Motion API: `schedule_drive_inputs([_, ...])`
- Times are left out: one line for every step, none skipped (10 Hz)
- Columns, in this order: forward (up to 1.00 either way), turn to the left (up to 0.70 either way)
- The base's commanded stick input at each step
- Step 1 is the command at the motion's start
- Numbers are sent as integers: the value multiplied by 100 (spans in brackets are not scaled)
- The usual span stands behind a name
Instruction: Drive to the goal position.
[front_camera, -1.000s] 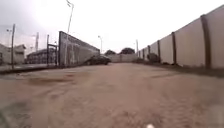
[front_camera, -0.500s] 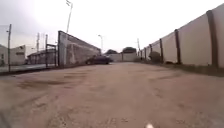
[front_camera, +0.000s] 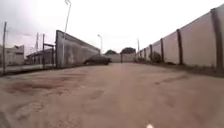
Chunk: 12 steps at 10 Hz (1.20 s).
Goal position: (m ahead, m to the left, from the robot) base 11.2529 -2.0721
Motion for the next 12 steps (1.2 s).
schedule_drive_inputs([70,-10])
schedule_drive_inputs([70,-16])
schedule_drive_inputs([70,-23])
schedule_drive_inputs([70,-30])
schedule_drive_inputs([70,0])
schedule_drive_inputs([70,0])
schedule_drive_inputs([70,0])
schedule_drive_inputs([70,0])
schedule_drive_inputs([70,0])
schedule_drive_inputs([70,-9])
schedule_drive_inputs([70,-31])
schedule_drive_inputs([70,-35])
